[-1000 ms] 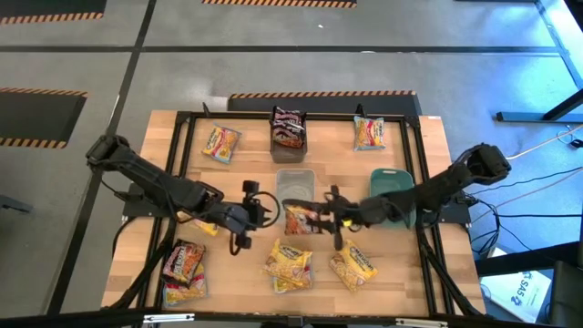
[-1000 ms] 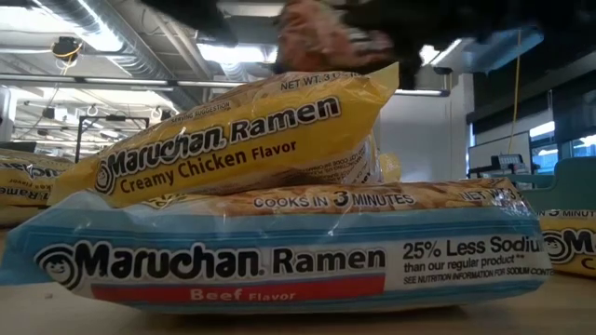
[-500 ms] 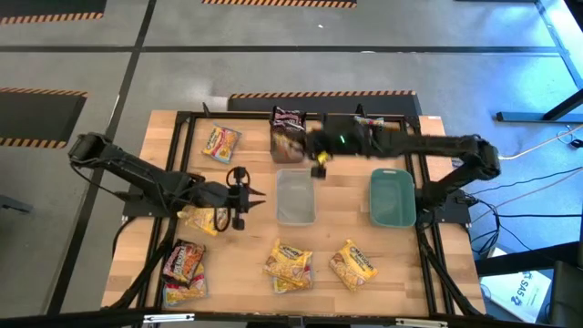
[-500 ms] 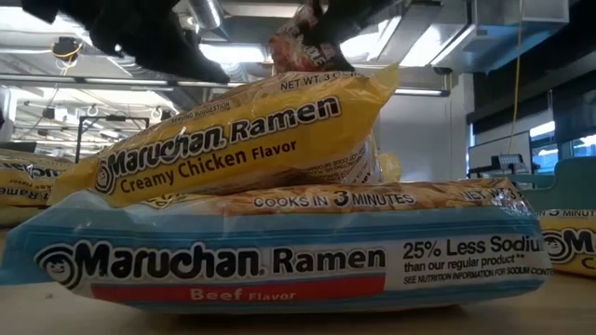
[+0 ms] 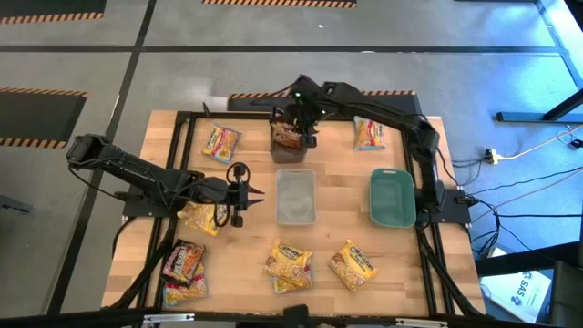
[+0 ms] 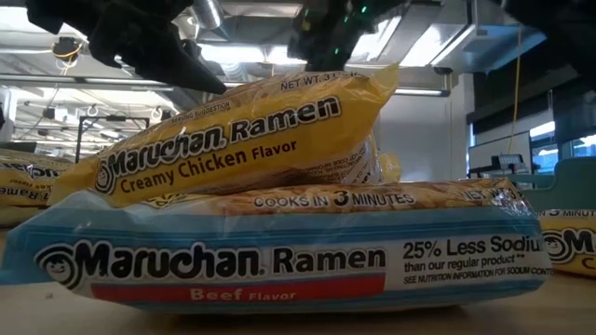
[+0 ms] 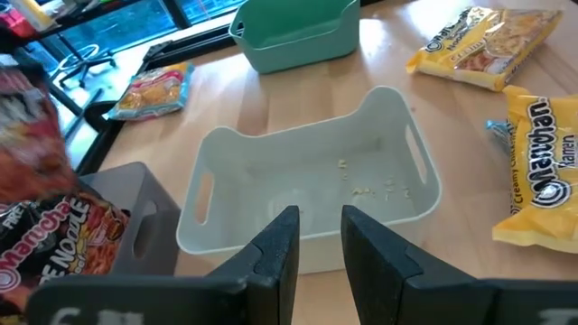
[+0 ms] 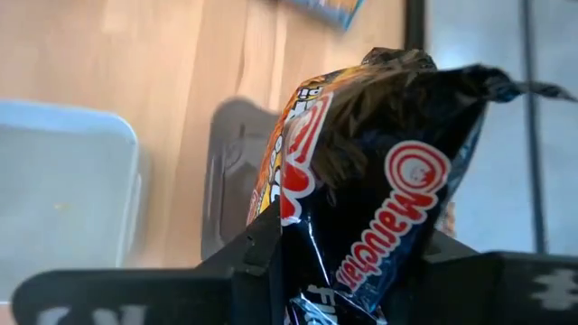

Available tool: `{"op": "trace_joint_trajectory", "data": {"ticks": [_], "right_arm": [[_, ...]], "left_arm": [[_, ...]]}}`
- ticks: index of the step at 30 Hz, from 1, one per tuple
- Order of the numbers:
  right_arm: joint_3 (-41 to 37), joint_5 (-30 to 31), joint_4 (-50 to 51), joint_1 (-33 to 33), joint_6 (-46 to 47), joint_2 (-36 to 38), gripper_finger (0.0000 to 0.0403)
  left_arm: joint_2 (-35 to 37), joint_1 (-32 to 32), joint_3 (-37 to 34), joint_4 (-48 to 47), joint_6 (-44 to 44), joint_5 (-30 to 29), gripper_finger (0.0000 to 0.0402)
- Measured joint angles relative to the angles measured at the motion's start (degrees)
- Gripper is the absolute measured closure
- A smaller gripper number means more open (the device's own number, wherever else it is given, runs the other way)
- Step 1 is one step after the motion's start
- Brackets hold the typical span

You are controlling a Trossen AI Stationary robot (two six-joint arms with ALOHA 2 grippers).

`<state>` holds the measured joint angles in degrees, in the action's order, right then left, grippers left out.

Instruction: Sort Maruchan noodles

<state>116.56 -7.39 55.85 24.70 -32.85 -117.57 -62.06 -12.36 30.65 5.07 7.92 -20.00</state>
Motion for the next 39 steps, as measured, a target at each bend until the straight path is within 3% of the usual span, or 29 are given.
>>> {"op": "trace_joint_trajectory", "data": {"ticks": [5, 11, 14, 24, 34, 39], "right_arm": [[0.0, -1.5, 2.8, 0.1, -2.1, -4.9, 0.0302], [0.0, 2.4, 2.4, -0.3, -3.5, -8.4, 0.0301], [0.0, 4.8, 3.0, -0.3, -3.5, -9.1, 0.0301], [-0.5, 4.3, 1.0, -0.3, -3.4, -9.1, 0.0295], [-4.4, 4.8, -3.4, -0.3, -2.1, -9.1, 0.0157], [-4.4, 6.0, -2.1, -0.8, -1.3, -7.8, 0.0117]], "left_arm": [[0.0, 0.0, 0.0, 0.3, -1.3, -0.2, 0.0323], [0.0, 0.0, 0.0, 1.9, -1.4, -0.2, 0.0323], [0.0, 0.0, 0.0, 2.1, -1.3, -0.2, 0.0323], [0.0, 0.0, 0.0, 2.1, -1.3, 0.0, 0.0323], [0.0, 0.0, 0.0, 2.0, -1.4, 0.1, 0.0323], [0.0, 0.0, 0.0, 2.1, -1.4, -0.4, 0.0323]]}}
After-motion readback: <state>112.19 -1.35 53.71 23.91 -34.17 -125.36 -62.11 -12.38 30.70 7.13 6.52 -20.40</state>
